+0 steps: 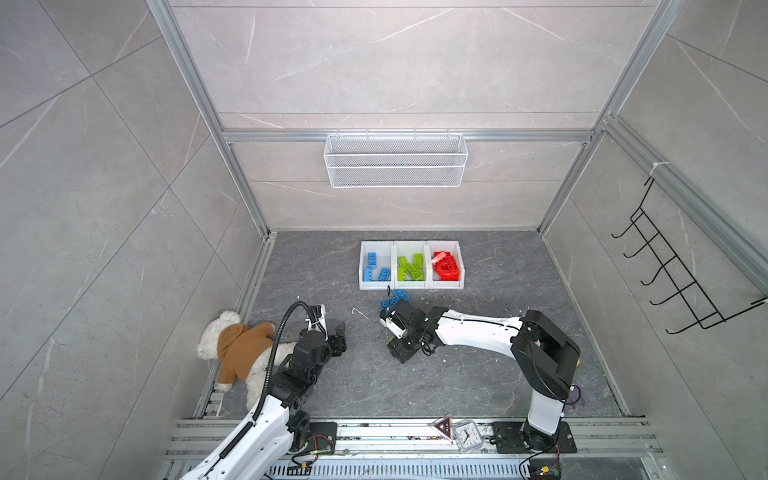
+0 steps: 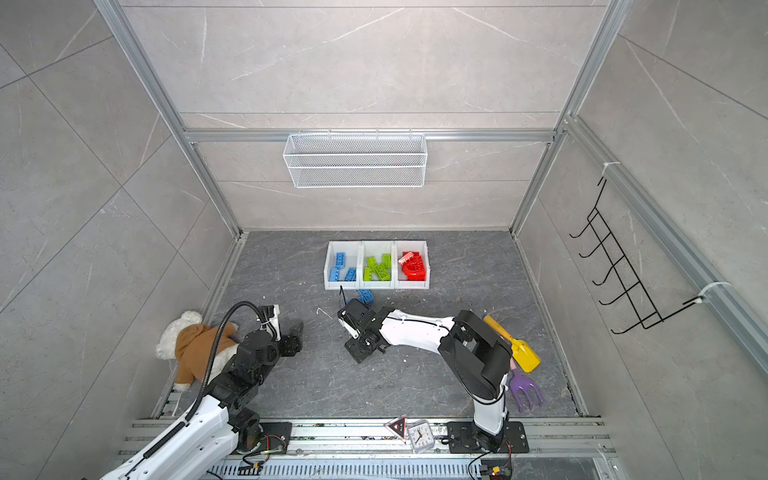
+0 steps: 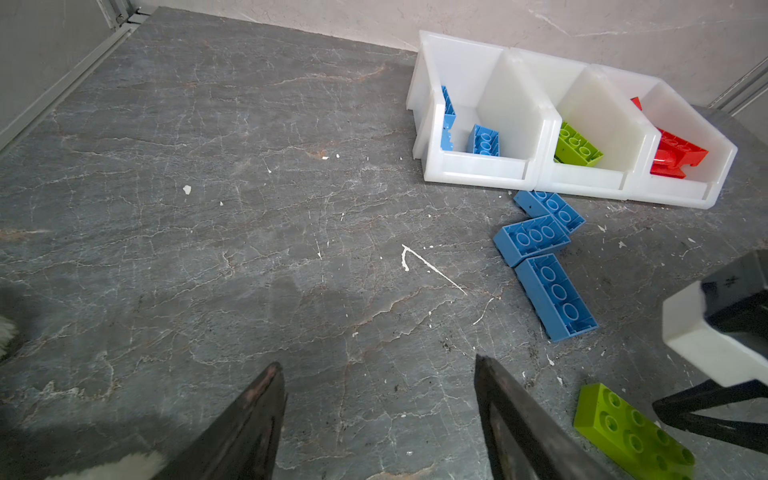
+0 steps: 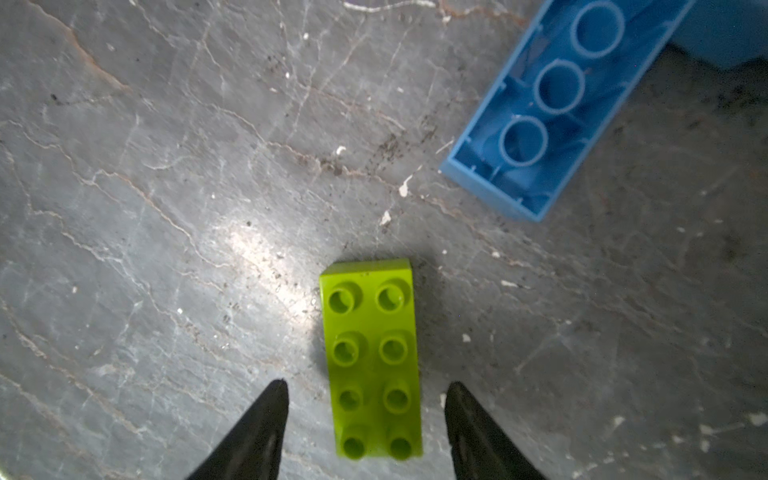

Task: Sort the legos into containers by color
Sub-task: 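Lower the right gripper onto the lime-green brick and close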

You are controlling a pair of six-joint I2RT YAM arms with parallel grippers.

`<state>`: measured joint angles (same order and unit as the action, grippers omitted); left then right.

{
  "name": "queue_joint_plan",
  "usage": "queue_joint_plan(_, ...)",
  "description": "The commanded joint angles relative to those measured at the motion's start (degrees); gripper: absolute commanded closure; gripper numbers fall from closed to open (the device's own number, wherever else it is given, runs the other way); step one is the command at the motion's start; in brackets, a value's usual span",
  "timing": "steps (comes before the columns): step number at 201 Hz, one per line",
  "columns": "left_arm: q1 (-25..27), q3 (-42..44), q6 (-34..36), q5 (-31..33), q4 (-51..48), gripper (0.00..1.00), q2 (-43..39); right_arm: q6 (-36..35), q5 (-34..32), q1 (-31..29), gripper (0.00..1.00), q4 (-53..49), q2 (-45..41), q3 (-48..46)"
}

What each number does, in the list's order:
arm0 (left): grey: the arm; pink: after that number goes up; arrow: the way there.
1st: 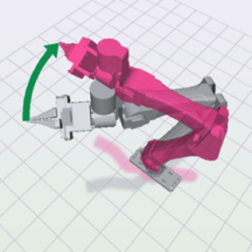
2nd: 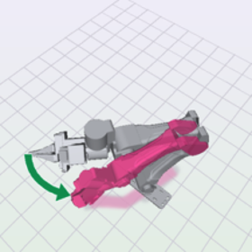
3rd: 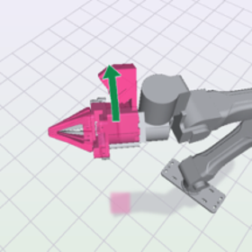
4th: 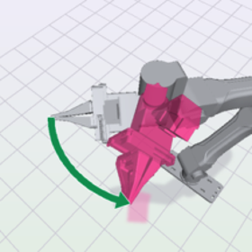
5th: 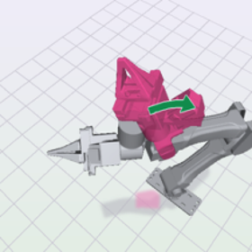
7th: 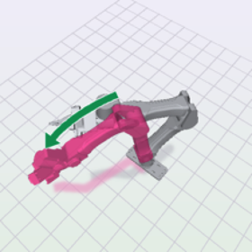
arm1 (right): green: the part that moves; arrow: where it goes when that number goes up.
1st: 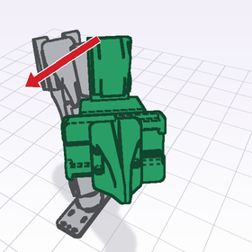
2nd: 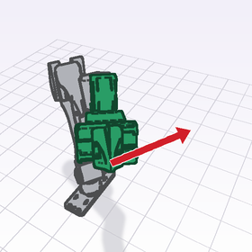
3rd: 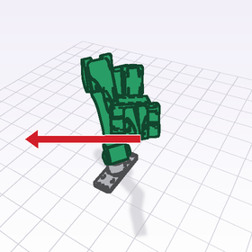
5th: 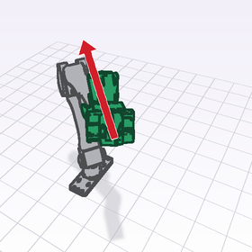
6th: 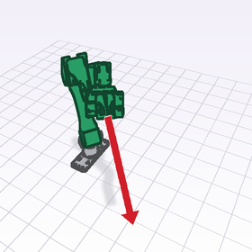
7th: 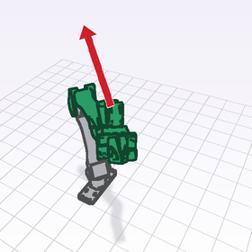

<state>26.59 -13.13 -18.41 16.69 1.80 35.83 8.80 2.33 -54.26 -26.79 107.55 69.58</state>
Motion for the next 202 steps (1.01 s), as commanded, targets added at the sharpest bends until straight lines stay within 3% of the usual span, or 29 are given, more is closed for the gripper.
queue_joint_plan(1, -0.4, 0.4, -0.4, 1.5, 1.9, 0.26, -1.0, 0.4, -0.7, -0.2, 0.37, -0.1, 1.6, 1.8)
queue_joint_plan(53, -0.4, 0.0, -0.2, 1.4, 2.1, 0.26, -0.2, 0.5, -1.4, -0.2, 0.40, -0.8, 2.9, 2.8)
queue_joint_plan(121, -0.4, 0.0, -0.3, 1.5, 2.2, 0.26, 0.1, 0.4, -3.0, -0.2, 0.54, -2.4, 4.9, 4.3)
queue_joint_plan(202, -0.4, -0.1, -0.4, 1.4, 2.3, 0.25, 0.5, 1.8, -2.1, 0.7, 0.67, -0.8, -0.1, 2.3)
